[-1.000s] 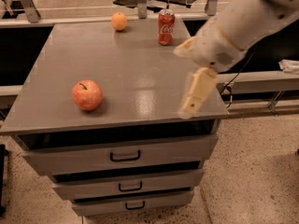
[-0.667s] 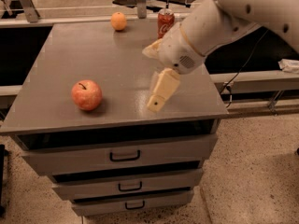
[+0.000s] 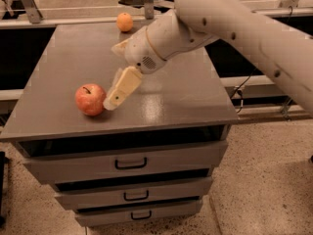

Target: Pick apple

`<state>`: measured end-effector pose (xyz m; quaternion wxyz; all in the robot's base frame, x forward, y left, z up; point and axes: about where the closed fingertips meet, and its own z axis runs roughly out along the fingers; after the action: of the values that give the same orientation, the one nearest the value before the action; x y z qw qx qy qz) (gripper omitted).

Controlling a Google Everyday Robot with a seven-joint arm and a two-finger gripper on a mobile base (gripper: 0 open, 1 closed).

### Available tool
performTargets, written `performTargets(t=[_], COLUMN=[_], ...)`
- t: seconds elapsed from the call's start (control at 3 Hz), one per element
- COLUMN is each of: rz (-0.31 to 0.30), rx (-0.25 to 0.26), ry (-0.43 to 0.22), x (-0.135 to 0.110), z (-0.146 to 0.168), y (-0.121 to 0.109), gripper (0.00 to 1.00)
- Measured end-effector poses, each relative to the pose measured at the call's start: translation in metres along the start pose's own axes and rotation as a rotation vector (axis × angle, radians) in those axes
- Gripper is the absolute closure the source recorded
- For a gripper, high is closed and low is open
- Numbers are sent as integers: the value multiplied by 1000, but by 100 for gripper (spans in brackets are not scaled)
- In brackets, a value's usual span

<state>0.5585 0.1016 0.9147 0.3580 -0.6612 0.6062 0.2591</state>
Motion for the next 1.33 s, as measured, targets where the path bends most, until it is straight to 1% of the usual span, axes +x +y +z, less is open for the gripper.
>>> performTargets(t=[0.33,0.67,1.0,1.33], rz=[28,63,81,103], rx=[-63,-132,-173,-189], ry=[-51,-66,-64,-51], x=[-13,-16,-16,-5], z=[39,70,88,94], y=[-4,1,8,12], gripper=[0,0,0,0])
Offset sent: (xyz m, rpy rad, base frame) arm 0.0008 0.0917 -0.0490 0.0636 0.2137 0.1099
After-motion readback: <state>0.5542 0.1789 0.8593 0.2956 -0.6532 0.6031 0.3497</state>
